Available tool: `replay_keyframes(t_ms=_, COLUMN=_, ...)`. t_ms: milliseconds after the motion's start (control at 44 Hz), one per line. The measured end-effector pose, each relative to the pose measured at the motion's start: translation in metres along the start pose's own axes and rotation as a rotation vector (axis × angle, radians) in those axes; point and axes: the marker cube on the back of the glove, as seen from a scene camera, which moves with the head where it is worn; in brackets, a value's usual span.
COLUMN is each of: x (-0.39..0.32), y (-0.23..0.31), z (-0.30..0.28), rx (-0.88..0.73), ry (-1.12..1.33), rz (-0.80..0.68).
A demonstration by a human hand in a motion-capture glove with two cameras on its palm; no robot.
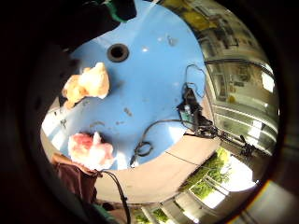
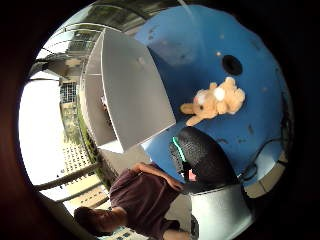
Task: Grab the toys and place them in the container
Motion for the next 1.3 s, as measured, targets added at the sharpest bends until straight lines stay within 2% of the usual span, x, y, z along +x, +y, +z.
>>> replay_keyframes(t_ms=159, x=0.012, y=-0.034, z=0.099, rx=-0.156, ry=-0.004, rz=-0.024)
replay_keyframes(t_ms=273, x=0.008, y=-0.046, z=0.142, rx=-0.103, ry=0.089, rz=-0.052)
replay_keyframes(t_ms=546, x=-0.003, y=-0.057, z=0.150, rx=0.048, ry=0.019, rz=-0.052)
replay_keyframes(t_ms=682, x=-0.009, y=-0.061, z=0.146, rx=0.074, ry=0.004, rz=0.009)
replay_keyframes(t_ms=887, x=-0.003, y=-0.048, z=0.091, rx=0.169, ry=-0.064, rz=0.132)
replay_keyframes(t_ms=1296, x=-0.050, y=0.018, z=-0.116, rx=0.444, ry=0.005, rz=0.181)
